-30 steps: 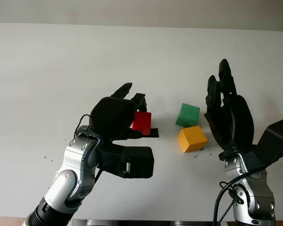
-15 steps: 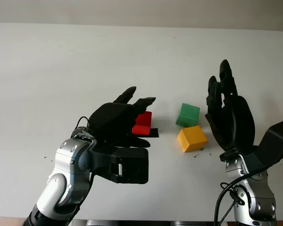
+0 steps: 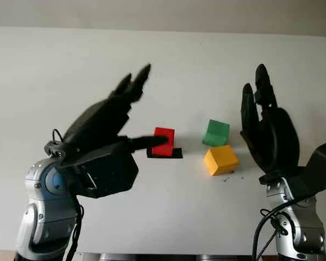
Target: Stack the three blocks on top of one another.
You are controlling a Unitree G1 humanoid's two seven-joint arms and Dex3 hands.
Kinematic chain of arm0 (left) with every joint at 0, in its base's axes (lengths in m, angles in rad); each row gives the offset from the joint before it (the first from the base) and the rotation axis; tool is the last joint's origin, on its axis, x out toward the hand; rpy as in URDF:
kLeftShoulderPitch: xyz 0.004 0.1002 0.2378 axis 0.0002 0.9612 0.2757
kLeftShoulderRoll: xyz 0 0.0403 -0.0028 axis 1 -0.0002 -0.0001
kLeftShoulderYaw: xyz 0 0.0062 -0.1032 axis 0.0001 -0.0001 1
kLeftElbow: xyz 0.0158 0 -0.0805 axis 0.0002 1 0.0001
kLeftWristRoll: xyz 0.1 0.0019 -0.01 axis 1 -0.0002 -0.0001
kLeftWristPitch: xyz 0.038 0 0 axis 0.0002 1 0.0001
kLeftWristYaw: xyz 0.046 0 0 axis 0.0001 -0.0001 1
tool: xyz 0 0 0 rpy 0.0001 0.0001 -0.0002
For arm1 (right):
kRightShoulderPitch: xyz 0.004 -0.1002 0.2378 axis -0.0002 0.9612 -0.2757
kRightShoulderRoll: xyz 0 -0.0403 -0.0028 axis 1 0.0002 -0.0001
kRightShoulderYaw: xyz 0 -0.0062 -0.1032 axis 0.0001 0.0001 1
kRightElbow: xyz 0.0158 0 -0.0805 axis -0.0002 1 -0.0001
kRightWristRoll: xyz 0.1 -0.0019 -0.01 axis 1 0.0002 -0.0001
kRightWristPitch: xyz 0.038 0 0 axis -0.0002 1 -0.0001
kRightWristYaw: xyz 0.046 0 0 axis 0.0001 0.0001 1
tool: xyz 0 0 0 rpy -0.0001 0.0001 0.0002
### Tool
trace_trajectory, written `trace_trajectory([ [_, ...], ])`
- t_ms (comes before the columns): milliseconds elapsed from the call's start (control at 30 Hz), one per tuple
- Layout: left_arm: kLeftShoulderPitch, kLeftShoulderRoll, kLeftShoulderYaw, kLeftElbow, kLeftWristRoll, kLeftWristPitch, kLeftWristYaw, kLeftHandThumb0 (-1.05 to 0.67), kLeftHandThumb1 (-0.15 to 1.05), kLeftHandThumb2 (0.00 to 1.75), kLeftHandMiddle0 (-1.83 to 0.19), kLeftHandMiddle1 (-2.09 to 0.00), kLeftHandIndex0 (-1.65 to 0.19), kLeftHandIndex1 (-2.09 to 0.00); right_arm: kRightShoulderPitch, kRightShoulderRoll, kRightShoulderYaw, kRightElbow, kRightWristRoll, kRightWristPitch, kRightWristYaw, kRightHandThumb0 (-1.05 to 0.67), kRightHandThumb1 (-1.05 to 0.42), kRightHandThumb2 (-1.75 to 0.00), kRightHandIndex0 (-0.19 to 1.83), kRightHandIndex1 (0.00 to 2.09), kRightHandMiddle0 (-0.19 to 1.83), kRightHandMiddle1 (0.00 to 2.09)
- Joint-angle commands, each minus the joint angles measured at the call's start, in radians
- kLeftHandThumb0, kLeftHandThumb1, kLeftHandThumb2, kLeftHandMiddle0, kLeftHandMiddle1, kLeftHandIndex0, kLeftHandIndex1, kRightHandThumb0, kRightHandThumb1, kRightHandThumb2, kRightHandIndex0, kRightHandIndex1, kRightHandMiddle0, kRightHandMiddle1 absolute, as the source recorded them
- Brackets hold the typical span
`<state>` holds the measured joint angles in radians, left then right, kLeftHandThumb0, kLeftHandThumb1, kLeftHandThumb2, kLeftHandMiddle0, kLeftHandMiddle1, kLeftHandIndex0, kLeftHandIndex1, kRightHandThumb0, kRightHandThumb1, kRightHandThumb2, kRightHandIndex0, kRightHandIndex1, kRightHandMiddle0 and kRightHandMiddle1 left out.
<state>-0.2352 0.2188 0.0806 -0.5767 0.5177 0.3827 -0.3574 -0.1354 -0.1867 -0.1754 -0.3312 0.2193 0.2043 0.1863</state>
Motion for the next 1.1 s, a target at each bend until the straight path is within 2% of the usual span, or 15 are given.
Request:
trace_trajectory([
  [0, 0.001, -0.053, 0.068, 0.045, -0.096, -0.032, 0.073, -0.83, 1.05, 0.65, 0.19, -0.02, 0.18, -0.02, -0.036, -0.064, -0.017, 0.013, 0.0, -0.018, 0.042, -0.7, -1.04, -0.1, -0.19, 0.0, -0.18, 0.01],
  [100, 0.006, -0.111, 0.108, 0.087, -0.216, -0.072, 0.162, -0.77, 1.05, 0.62, 0.17, -0.02, 0.15, -0.04, -0.076, -0.177, -0.023, 0.062, -0.022, -0.047, 0.143, -0.67, -1.02, -0.07, -0.19, 0.0, -0.12, 0.04],
  [167, 0.017, -0.137, 0.117, 0.121, -0.272, -0.124, 0.214, -0.76, 1.05, 0.62, 0.15, -0.04, 0.12, -0.06, -0.115, -0.274, -0.018, 0.113, -0.081, -0.092, 0.203, -0.69, -0.96, -0.04, -0.19, 0.01, 0.0, 0.1],
  [233, 0.028, -0.147, 0.119, 0.147, -0.31, -0.161, 0.248, -0.79, 1.05, 0.61, 0.13, -0.05, 0.11, -0.07, -0.154, -0.366, -0.004, 0.161, -0.155, -0.16, 0.251, -0.72, -0.91, -0.03, -0.16, 0.03, 0.09, 0.14],
  [333, 0.04, -0.146, 0.119, 0.161, -0.358, -0.18, 0.267, -0.78, 1.05, 0.62, 0.13, -0.05, 0.12, -0.06, -0.206, -0.462, 0.013, 0.215, -0.222, -0.259, 0.315, -0.7, -0.85, -0.02, -0.11, 0.05, 0.17, 0.16],
  [433, 0.05, -0.14, 0.126, 0.175, -0.41, -0.196, 0.273, -0.73, 1.05, 0.65, 0.16, -0.04, 0.15, -0.04, -0.261, -0.544, 0.042, 0.28, -0.275, -0.379, 0.38, -0.68, -0.8, -0.03, -0.08, 0.07, 0.24, 0.16],
  [533, 0.057, -0.13, 0.126, 0.184, -0.424, -0.201, 0.291, -0.71, 1.05, 0.66, 0.16, -0.05, 0.15, -0.04, -0.319, -0.64, 0.094, 0.334, -0.401, -0.521, 0.411, -0.67, -0.8, -0.04, -0.05, 0.08, 0.27, 0.15],
  [633, 0.063, -0.114, 0.122, 0.188, -0.426, -0.201, 0.297, -0.7, 1.05, 0.66, 0.16, -0.05, 0.15, -0.04, -0.397, -0.729, 0.151, 0.408, -0.539, -0.733, 0.403, -0.65, -0.79, -0.04, -0.04, 0.08, 0.28, 0.13],
  [733, 0.065, -0.104, 0.115, 0.19, -0.424, -0.2, 0.308, -0.7, 1.05, 0.66, 0.15, -0.05, 0.15, -0.05, -0.459, -0.77, 0.186, 0.488, -0.614, -0.899, 0.371, -0.6, -0.76, -0.04, -0.02, 0.08, 0.3, 0.12],
  [900, 0.064, -0.103, 0.084, 0.207, -0.41, -0.208, 0.331, -0.74, 1.05, 0.65, 0.17, -0.05, 0.15, -0.04, -0.593, -0.805, 0.247, 0.698, -0.752, -1.266, 0.231, -0.59, -0.77, -0.06, 0.06, 0.09, 0.38, 0.14],
  [1067, 0.053, -0.094, 0.064, 0.213, -0.399, -0.196, 0.342, -0.76, 1.05, 0.64, 0.18, -0.05, 0.17, -0.04, -0.677, -0.815, 0.271, 0.818, -0.911, -1.489, 0.095, -0.57, -0.81, -0.07, 0.15, 0.09, 0.46, 0.15],
])
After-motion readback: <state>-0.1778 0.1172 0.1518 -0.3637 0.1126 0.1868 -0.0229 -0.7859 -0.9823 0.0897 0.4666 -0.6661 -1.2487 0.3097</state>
